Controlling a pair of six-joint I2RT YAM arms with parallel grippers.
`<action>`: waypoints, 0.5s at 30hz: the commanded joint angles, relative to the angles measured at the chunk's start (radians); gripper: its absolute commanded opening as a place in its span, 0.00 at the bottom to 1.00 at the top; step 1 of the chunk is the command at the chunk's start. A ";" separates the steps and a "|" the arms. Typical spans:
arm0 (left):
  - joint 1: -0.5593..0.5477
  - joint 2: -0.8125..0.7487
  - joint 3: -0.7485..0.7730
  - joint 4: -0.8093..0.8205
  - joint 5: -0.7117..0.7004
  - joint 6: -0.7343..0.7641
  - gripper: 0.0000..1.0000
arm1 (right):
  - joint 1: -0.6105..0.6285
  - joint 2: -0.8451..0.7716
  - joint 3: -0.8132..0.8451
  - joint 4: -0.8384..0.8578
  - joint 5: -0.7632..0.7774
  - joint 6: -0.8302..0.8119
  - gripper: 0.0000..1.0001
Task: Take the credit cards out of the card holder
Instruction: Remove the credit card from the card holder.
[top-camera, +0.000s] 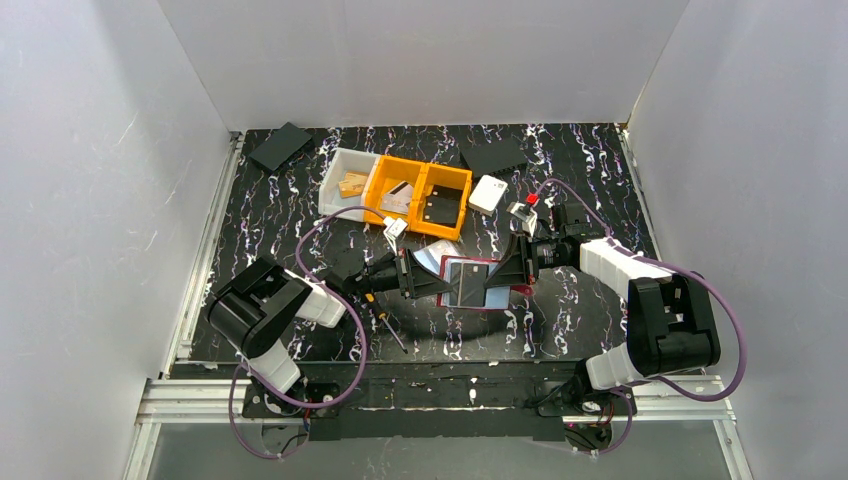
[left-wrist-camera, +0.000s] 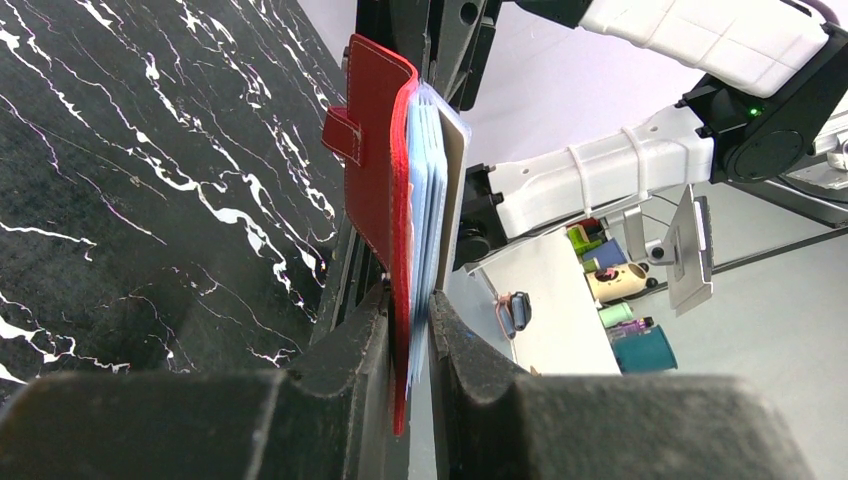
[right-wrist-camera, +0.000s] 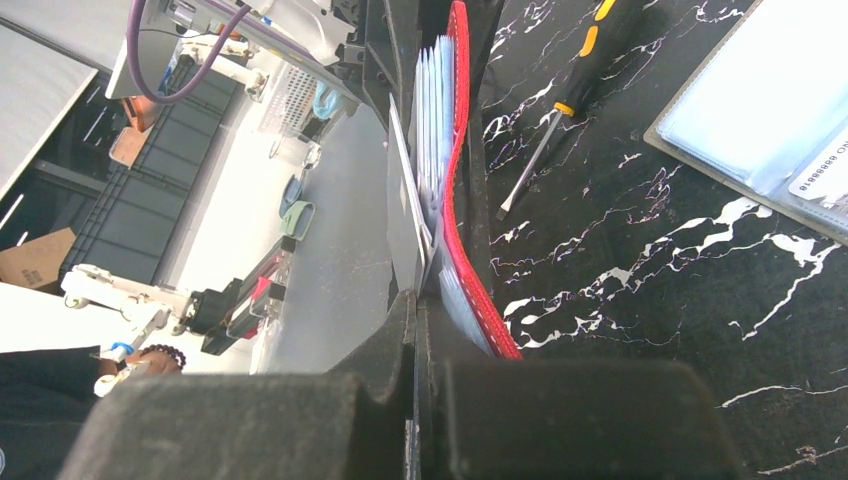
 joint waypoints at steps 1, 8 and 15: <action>0.040 -0.056 -0.016 0.008 0.034 0.002 0.00 | -0.054 -0.017 0.021 0.010 -0.024 0.003 0.03; 0.054 -0.052 -0.025 0.009 0.033 0.002 0.00 | -0.054 -0.015 0.023 0.010 -0.023 0.010 0.03; 0.074 -0.067 -0.041 0.008 0.040 -0.001 0.00 | -0.055 0.001 0.029 0.011 -0.023 0.015 0.03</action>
